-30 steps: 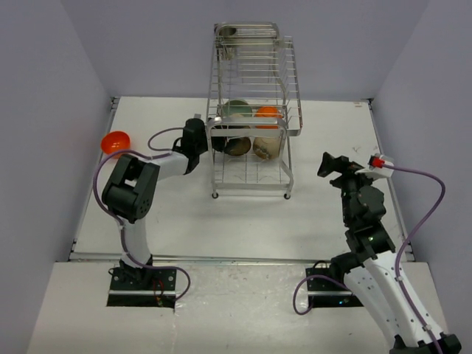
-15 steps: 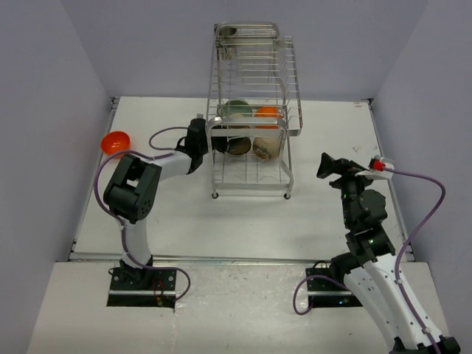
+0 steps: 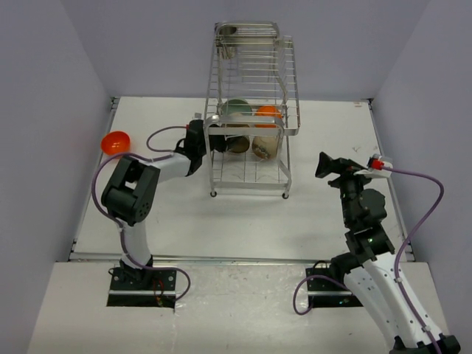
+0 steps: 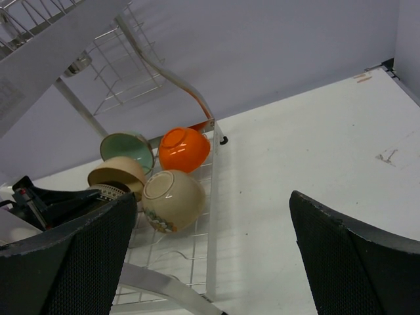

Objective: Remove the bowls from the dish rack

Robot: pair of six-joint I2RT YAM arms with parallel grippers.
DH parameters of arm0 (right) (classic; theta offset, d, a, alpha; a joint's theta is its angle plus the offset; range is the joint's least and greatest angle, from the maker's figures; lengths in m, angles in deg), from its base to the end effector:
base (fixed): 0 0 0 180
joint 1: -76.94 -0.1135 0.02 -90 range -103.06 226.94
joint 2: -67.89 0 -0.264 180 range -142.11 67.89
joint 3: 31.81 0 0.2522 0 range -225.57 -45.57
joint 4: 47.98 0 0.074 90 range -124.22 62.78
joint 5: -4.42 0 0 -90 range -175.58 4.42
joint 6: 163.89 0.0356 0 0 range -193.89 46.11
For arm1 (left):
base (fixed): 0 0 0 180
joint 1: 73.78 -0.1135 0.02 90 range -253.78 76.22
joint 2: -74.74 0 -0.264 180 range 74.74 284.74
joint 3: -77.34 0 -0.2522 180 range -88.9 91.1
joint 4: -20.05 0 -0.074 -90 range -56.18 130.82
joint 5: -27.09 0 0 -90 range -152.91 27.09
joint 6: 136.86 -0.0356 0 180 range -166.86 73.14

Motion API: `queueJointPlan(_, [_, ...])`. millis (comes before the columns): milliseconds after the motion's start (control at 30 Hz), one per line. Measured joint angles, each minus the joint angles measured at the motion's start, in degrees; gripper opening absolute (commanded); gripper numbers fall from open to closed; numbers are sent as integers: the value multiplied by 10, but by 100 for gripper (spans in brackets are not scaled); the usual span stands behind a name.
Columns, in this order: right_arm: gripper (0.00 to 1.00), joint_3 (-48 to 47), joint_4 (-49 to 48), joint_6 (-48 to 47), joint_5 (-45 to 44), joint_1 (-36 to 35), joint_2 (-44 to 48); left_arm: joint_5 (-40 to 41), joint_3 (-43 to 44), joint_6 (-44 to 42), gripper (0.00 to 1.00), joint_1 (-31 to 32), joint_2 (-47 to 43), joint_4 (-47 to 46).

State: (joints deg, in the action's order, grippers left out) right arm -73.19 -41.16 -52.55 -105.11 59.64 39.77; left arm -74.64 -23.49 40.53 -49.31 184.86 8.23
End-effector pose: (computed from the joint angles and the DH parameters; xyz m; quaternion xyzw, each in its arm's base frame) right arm 0.1367 0.0301 0.3078 0.1495 0.6518 0.1365 0.7309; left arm 0.3883 -0.1847 0.1960 -0.3725 0.7223 -0.5244 0.2541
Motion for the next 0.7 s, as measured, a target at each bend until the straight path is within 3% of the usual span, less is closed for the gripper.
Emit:
queueJointPlan(267, [99, 0, -3, 0, 11, 0, -4, 2, -69, 13, 0, -5, -16, -101])
queueJointPlan(700, [99, 0, -5, 0, 13, 0, -7, -2, -96, 19, 0, -19, -18, -191])
